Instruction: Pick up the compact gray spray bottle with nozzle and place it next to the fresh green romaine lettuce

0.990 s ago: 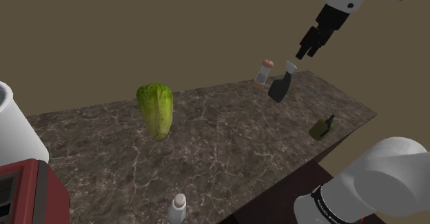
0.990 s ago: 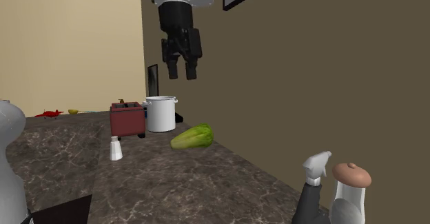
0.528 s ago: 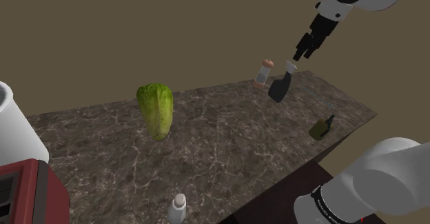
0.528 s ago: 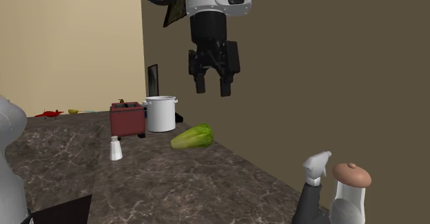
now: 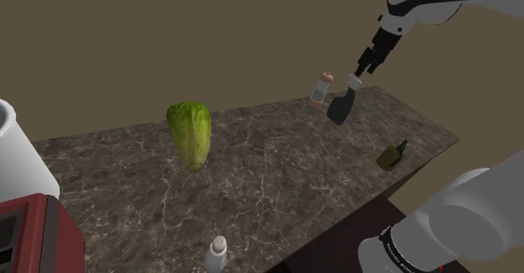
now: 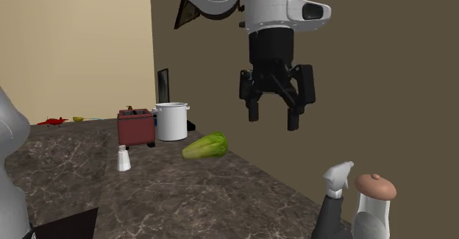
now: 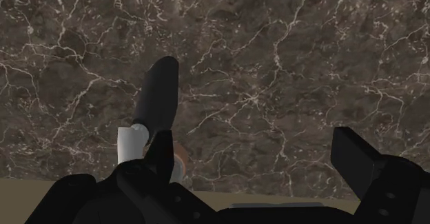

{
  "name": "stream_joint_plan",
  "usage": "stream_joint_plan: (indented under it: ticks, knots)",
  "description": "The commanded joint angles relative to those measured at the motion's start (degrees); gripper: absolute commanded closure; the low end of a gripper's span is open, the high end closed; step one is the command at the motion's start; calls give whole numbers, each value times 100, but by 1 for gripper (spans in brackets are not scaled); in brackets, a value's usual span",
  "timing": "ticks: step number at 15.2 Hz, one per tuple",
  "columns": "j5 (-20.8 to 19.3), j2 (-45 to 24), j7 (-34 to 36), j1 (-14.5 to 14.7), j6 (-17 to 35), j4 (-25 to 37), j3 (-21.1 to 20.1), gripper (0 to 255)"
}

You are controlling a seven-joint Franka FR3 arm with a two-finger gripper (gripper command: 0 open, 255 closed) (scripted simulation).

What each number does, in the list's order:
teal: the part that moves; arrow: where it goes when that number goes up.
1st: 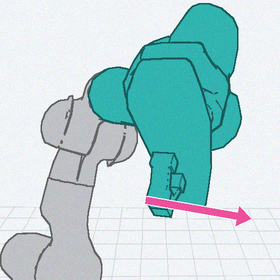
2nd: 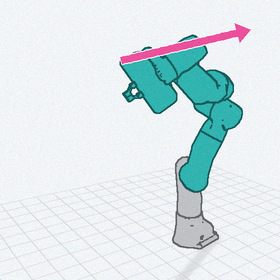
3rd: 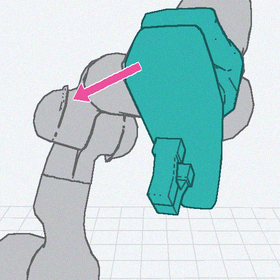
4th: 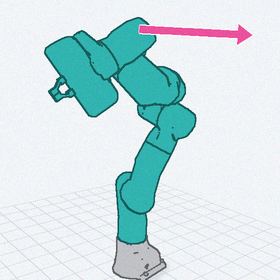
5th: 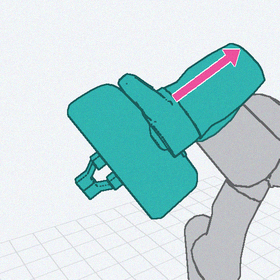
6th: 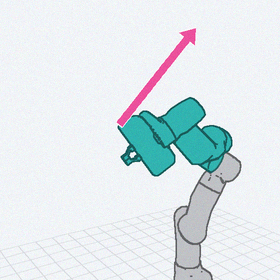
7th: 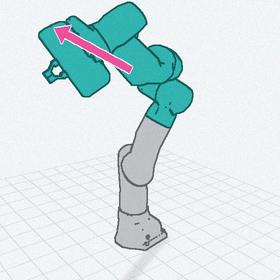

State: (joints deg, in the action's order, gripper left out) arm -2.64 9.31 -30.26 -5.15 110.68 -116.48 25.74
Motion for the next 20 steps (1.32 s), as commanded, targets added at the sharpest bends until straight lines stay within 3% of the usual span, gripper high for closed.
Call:
stream_joint_plan:
  ticks: [1,8,15,20]
  knots:
    - [170,-442,-241,-39,103,292,148,0]
    - [933,-1990,-1093,-435,188,1497,458,0]
    - [1047,-2161,-1168,-463,674,1157,419,0]
    - [1058,-2177,-1176,-465,713,1132,416,0]
